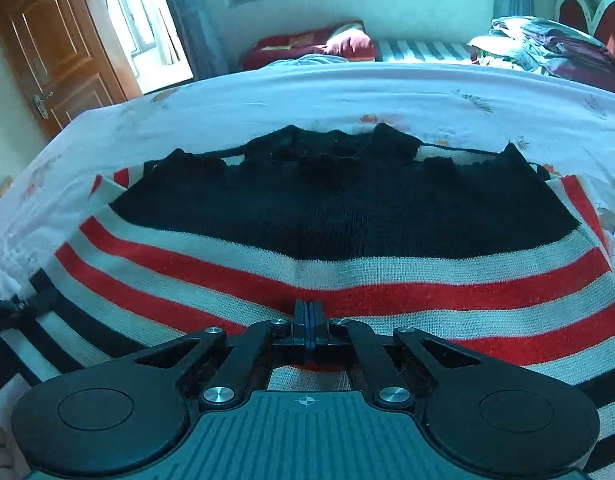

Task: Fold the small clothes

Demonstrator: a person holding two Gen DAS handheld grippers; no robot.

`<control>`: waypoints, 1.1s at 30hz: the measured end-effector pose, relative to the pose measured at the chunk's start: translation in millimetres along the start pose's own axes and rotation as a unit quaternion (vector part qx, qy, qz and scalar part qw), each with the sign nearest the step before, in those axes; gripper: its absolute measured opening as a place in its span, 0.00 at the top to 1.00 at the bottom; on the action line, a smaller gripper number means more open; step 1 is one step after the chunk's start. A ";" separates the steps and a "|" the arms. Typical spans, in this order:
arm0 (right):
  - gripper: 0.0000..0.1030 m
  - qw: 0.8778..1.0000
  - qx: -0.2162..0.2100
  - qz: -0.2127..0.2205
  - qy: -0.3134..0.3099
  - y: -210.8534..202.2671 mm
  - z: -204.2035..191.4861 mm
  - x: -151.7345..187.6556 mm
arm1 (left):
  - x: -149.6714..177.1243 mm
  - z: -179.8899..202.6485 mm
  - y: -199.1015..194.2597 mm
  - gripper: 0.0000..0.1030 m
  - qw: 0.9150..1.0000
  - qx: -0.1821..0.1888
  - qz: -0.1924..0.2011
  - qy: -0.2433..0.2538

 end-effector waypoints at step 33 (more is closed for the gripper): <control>0.77 0.957 -0.102 0.110 0.248 -170.2 239.7 -21.3 | 280.1 255.0 33.8 0.48 0.890 0.045 -0.229 0.393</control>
Point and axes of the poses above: each gripper's, at about its wrist camera, not at the fingertips, and y roughly the way its jaws point, z to its right, x to its underside, the point moved 8 cm from there along y, roughly the way its jaws point, and after that the axes turned 5 degrees about z, right-handed, at the moved point
